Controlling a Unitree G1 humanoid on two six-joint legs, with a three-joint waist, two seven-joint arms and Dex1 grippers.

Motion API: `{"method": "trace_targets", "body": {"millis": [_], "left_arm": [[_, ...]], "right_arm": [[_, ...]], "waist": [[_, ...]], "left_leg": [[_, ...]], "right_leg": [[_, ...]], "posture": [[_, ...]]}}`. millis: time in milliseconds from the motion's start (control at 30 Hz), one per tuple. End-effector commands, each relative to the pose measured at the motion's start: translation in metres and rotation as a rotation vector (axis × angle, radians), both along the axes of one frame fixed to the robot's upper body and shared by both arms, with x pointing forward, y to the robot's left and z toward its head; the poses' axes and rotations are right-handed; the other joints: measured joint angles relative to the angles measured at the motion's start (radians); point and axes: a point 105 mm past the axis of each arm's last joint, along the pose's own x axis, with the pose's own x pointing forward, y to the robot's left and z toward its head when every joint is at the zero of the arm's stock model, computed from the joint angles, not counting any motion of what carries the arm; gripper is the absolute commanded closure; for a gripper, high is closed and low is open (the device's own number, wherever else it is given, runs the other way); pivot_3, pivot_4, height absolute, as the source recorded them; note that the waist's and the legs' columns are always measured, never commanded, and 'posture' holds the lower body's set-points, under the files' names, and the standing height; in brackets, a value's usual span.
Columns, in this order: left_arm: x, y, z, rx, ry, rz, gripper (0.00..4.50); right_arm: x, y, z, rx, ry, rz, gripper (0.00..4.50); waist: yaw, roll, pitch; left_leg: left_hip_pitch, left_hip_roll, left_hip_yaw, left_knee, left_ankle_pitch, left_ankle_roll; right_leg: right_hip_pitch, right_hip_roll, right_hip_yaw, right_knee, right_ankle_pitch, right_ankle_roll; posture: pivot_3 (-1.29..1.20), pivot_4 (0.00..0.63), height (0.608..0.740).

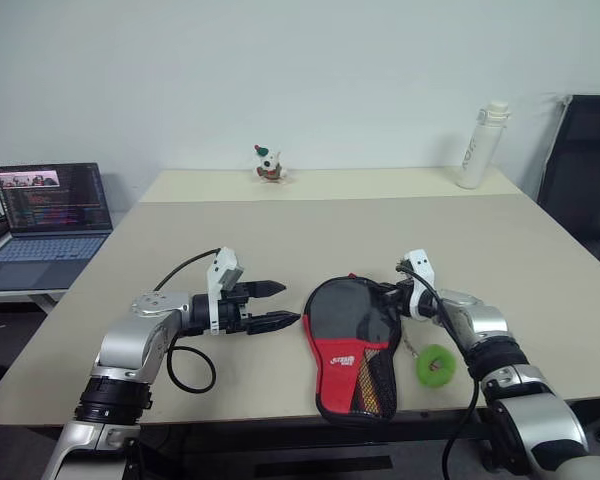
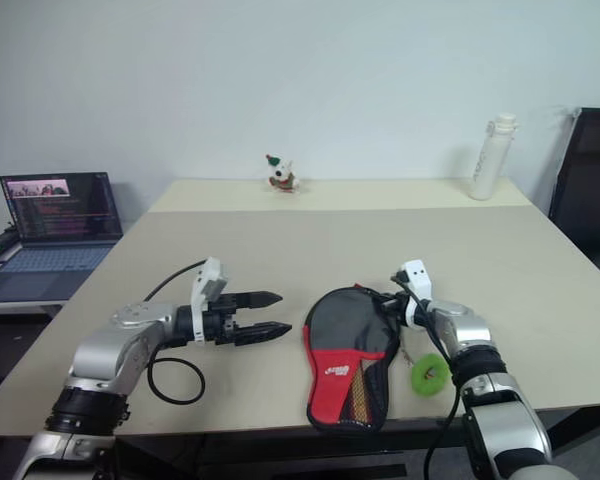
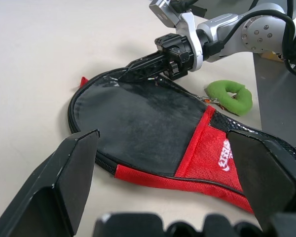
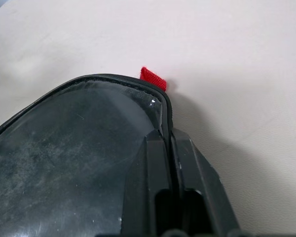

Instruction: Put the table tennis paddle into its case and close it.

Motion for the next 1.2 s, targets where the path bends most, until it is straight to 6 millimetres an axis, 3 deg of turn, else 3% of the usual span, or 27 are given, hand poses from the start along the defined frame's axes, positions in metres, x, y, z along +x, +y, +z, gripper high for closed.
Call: {"method": "trace_targets", "body": {"millis": [33, 467, 767, 933, 1067, 1200], "left_arm": [[-0.004, -0.001, 0.014, 0.009, -0.054, -0.02, 0.0], [-0.002, -0.004, 0.01, 0.021, -0.056, -0.031, 0.0], [-0.001, -0.008, 0.008, 0.029, -0.063, -0.048, 0.0], [0.003, -0.014, 0.007, 0.035, -0.071, -0.083, 0.0], [0.01, -0.023, 0.004, 0.06, -0.084, -0.131, 0.0], [0.017, -0.036, -0.009, 0.114, -0.109, -0.171, 0.0]], "right_arm": [[0.005, 0.01, 0.014, 0.003, -0.047, 0.022, 4.48], [0.02, 0.038, 0.046, 0.021, -0.128, 0.06, 4.48], [0.02, 0.035, 0.027, -0.043, -0.083, 0.039, 4.48], [0.024, 0.025, 0.029, -0.035, -0.081, -0.009, 3.13], [0.021, 0.021, 0.051, 0.032, -0.125, 0.008, 1.75], [-0.003, 0.02, 0.08, 0.148, -0.165, 0.103, 0.23]], "waist": [[-0.005, 0.0, 0.0], [-0.017, 0.0, 0.0], [-0.014, 0.0, 0.0], [-0.012, 0.0, 0.0], [-0.012, 0.0, 0.0], [-0.008, 0.0, 0.0]], "left_leg": [[0.0, 0.0, 0.0, 0.0, 0.0, 0.0], [0.0, 0.0, 0.001, 0.0, 0.0, 0.0], [0.0, 0.0, 0.001, 0.0, 0.0, 0.0], [0.0, 0.0, 0.001, 0.0, 0.0, 0.0], [0.0, 0.0, 0.002, 0.0, 0.0, 0.0], [-0.001, 0.0, 0.001, 0.0, 0.0, 0.0]], "right_leg": [[0.0, 0.0, 0.0, 0.0, 0.0, 0.0], [-0.002, 0.001, 0.002, 0.002, 0.002, -0.004], [-0.002, 0.001, 0.002, 0.002, 0.003, -0.004], [-0.002, 0.001, 0.002, 0.002, 0.003, -0.004], [-0.002, 0.001, 0.002, 0.002, 0.003, -0.004], [-0.002, 0.0, 0.002, 0.002, 0.003, -0.004]], "posture": [[0.0, 0.15, 0.74], [0.0, 0.15, 0.74], [0.0, 0.15, 0.74], [0.0, 0.15, 0.74], [0.0, 0.15, 0.74], [0.0, 0.15, 0.74]]}}
